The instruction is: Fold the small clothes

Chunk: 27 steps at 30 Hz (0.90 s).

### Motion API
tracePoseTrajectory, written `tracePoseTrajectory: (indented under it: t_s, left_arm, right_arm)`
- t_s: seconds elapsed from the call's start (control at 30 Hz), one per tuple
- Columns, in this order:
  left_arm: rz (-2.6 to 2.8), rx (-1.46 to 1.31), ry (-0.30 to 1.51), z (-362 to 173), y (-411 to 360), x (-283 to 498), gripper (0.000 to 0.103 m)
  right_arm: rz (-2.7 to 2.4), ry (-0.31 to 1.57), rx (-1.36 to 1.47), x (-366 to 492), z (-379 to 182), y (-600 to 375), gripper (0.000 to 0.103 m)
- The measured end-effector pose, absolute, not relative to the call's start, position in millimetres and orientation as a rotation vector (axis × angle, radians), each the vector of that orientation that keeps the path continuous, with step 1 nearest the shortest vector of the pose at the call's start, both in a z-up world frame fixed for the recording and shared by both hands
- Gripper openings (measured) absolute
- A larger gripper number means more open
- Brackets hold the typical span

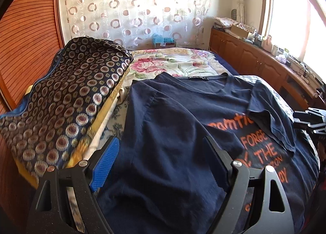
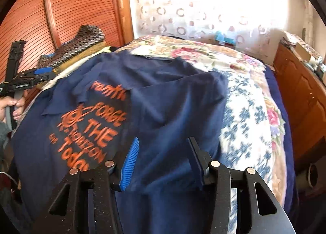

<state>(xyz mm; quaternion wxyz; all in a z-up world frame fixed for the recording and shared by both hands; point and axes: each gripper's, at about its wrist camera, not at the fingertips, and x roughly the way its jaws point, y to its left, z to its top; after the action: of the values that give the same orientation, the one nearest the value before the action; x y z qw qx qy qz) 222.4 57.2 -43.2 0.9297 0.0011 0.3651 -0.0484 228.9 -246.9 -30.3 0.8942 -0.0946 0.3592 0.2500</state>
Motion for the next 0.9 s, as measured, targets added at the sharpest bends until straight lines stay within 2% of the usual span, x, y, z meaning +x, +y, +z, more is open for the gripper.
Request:
tracePoseTrajectory:
  t_s: [0.3,0.5,0.6,0.7,0.9]
  left_arm:
    - [-0.108,0.037,0.797,-46,56,269,0.084]
    - [-0.101,0.066,0.838,-53,55,293,0.078]
    - [-0.102,0.077,0.859,-57,55,302,0.072]
    - [-0.089,0.091,0.877,-59,56,309,0.059]
    - [-0.074,0.124,0.889,-60,54,322,0.053]
  right_arm:
    - [0.458,0.757,-0.148,295,-36,-249,0.05]
    - [0.453,0.771,-0.148,329,-42,-242,0.051]
    - [0.447,0.77,-0.157,342,-44,-238,0.051]
    - [0.438,0.764,-0.157,355,-46,-237,0.051]
    - [0.418,0.78,-0.132,367,-56,-238,0.051]
